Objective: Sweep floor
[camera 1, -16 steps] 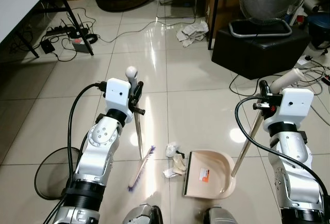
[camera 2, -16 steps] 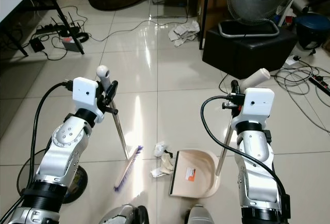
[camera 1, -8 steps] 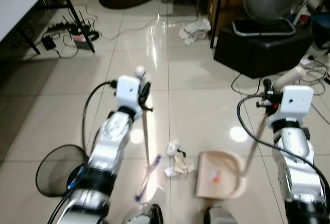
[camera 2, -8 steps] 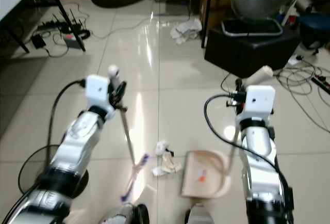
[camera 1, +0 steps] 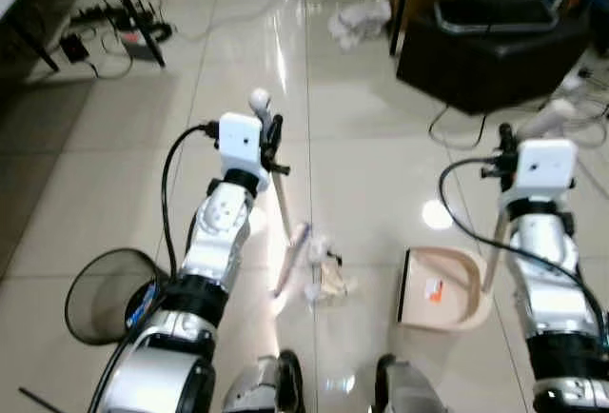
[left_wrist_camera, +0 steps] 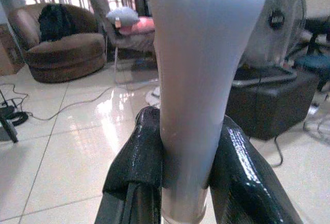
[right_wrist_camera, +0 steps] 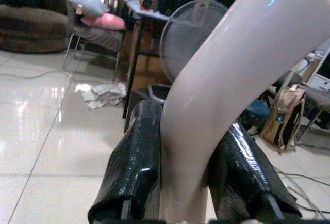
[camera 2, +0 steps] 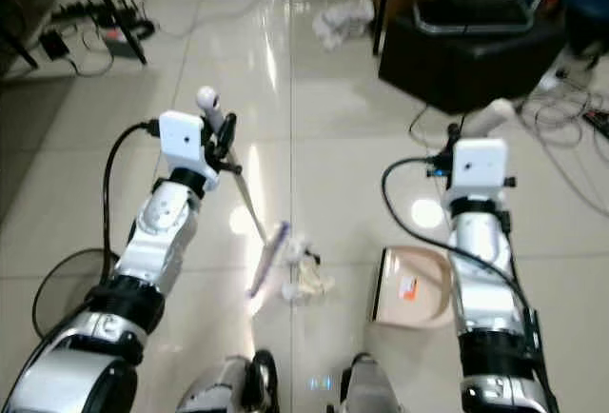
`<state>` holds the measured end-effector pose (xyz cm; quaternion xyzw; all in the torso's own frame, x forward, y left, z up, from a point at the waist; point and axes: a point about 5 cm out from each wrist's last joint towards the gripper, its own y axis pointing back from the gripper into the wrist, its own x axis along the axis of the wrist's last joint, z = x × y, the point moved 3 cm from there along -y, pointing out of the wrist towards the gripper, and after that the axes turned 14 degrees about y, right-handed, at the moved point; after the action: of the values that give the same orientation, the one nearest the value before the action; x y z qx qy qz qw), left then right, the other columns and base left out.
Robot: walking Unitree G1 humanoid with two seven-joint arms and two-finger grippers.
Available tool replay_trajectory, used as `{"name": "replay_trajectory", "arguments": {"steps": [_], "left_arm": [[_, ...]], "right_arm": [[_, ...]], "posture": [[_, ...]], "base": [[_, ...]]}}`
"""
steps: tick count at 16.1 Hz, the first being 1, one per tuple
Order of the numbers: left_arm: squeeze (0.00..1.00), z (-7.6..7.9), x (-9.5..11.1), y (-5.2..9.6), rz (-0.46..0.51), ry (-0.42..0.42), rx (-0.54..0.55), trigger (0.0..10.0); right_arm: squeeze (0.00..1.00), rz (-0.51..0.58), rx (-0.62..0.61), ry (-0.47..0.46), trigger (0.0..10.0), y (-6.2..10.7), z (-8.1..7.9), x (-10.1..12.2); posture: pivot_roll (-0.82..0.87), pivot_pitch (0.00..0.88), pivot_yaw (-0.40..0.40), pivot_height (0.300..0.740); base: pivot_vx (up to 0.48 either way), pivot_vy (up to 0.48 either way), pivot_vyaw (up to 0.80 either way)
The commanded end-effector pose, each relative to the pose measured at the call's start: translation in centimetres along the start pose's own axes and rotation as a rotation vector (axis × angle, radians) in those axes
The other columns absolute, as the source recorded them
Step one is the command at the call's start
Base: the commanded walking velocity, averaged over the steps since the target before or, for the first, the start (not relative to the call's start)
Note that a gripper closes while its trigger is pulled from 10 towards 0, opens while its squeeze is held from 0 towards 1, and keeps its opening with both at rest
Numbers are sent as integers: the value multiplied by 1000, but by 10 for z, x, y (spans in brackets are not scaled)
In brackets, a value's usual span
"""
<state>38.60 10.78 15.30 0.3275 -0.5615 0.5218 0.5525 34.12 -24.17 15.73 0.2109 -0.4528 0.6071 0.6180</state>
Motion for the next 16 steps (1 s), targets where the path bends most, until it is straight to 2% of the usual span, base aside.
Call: {"name": "replay_trajectory", "arguments": {"steps": [1, 4, 7, 9, 10, 11, 12, 14, 16], "left_arm": [[0, -7, 9, -3, 37, -37, 1, 10000], [0, -7, 19, -9, 74, -63, -22, 10000], [0, -6, 21, -9, 91, -69, -35, 10000], [0, -1, 16, -14, 69, -85, -44, 10000], [0, 2, 14, -17, 54, -77, -43, 10000], [0, 4, 13, -18, 49, -70, -44, 10000], [0, 9, 11, -19, 47, -43, -33, 10000], [0, 13, 10, -20, 46, -16, -24, 10000], [0, 25, 10, -24, 51, 53, -26, 10000]], "right_arm": [[0, 74, -32, 28, 10000, -7, 2, 12], [0, 107, -44, 12, 10000, -17, -1, 15], [0, 117, -67, -49, 10000, -21, -12, 18], [0, 139, -42, -86, 10000, -21, -34, 27], [0, 147, -22, -104, 10000, -17, -46, 30], [0, 150, -17, -112, 10000, -15, -50, 31], [0, 151, -3, -140, 10000, -11, -61, 33], [0, 158, 5, -150, 10000, -9, -67, 36], [0, 162, 11, -167, 10000, -7, -76, 40]], "posture": [[53, 340, 124, 740], [113, 399, 144, 740], [136, 380, 152, 740], [153, 412, 171, 740], [155, 417, 176, 740], [155, 414, 178, 740], [156, 408, 180, 740], [157, 404, 183, 740], [163, 408, 187, 740]], "base": [[0, 0, 0], [0, 0, 0], [0, 0, 0], [0, 0, 0], [0, 0, 0], [0, 0, 0], [0, 0, 0], [0, 0, 0], [0, 0, 0]]}}
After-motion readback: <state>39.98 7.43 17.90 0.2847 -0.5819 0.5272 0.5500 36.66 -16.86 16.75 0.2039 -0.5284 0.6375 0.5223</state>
